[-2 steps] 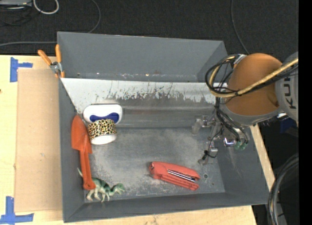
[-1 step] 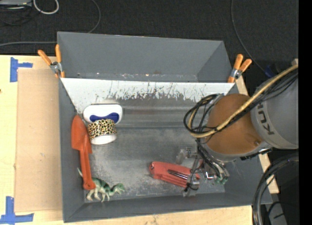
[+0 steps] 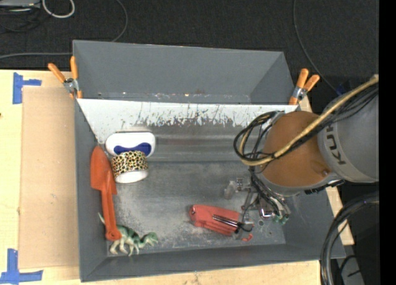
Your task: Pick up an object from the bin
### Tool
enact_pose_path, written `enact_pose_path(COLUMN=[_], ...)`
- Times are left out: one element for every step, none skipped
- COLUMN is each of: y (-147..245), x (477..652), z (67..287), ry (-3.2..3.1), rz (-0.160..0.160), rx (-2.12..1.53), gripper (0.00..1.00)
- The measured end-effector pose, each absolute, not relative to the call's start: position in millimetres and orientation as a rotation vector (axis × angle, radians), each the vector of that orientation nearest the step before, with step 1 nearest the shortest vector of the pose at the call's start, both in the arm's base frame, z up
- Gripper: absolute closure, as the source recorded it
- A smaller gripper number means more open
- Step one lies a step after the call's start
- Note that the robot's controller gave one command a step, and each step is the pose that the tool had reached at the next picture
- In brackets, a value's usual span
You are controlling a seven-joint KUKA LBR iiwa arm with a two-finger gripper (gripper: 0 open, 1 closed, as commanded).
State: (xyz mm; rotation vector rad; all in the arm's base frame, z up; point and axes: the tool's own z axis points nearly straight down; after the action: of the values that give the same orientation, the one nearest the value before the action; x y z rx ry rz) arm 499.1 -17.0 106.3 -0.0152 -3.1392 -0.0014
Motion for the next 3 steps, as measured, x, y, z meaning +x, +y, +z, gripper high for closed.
enact_pose_path(y=[0,-6,-6], x=[552.4,505.3,505.2], z=[114,77,77], ry=[-3.098,-3.157,-3.157], rz=[-0.004,0.002,0.002], rx=[0.497,-0.024,-0.022], gripper=[0.00,1.00,1.00])
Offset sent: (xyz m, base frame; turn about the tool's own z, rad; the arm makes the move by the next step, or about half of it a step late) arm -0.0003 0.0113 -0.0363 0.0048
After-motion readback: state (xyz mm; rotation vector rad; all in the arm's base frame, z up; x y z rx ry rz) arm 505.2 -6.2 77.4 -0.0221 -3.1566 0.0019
